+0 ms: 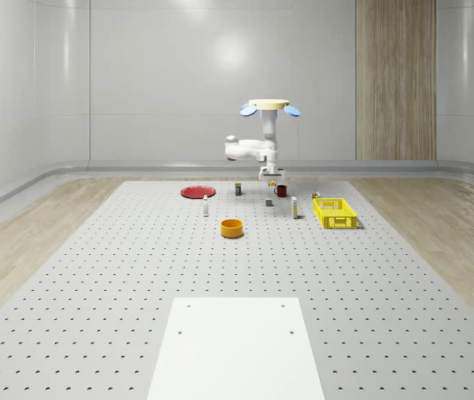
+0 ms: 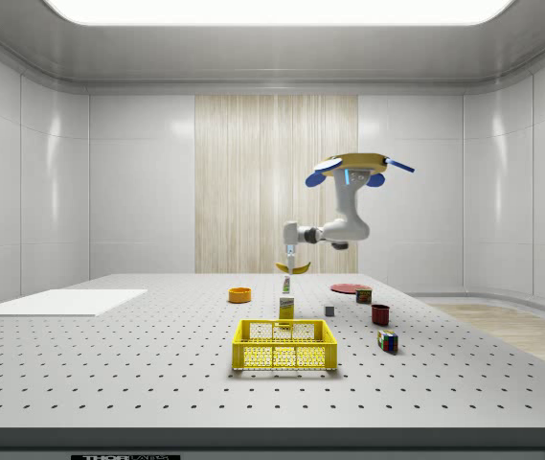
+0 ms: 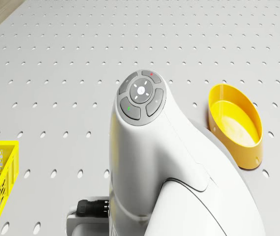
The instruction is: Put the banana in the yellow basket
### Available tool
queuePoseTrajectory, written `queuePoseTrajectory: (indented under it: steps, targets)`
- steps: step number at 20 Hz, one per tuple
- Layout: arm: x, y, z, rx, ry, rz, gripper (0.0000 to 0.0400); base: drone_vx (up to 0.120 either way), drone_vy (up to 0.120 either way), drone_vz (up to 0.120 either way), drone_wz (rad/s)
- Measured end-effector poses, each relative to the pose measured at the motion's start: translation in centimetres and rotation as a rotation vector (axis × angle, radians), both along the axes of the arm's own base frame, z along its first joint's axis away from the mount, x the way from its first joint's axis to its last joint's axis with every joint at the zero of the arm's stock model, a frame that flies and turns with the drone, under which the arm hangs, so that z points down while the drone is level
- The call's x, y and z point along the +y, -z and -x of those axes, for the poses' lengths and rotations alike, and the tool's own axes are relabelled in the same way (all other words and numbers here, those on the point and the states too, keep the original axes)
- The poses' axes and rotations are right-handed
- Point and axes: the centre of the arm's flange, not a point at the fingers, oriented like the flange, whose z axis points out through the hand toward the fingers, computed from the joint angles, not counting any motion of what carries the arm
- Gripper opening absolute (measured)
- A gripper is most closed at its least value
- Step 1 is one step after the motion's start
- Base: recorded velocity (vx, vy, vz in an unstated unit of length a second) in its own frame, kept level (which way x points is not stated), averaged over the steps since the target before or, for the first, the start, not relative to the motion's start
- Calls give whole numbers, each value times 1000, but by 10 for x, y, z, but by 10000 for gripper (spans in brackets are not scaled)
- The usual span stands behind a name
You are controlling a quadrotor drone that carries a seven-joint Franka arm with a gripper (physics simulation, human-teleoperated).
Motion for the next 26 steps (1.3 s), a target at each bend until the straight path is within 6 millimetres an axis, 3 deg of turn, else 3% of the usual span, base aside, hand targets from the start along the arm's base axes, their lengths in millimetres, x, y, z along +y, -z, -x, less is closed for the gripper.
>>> queuePoseTrajectory:
  steps: [6, 23, 26]
  targets:
    - [0, 0, 0, 0, 0, 0, 192, 87, 120, 0, 0]
    - [0, 0, 0, 0, 0, 0, 192, 0, 120, 0, 0]
    - [0, 0, 0, 0, 0, 0, 192, 0, 120, -80, 0]
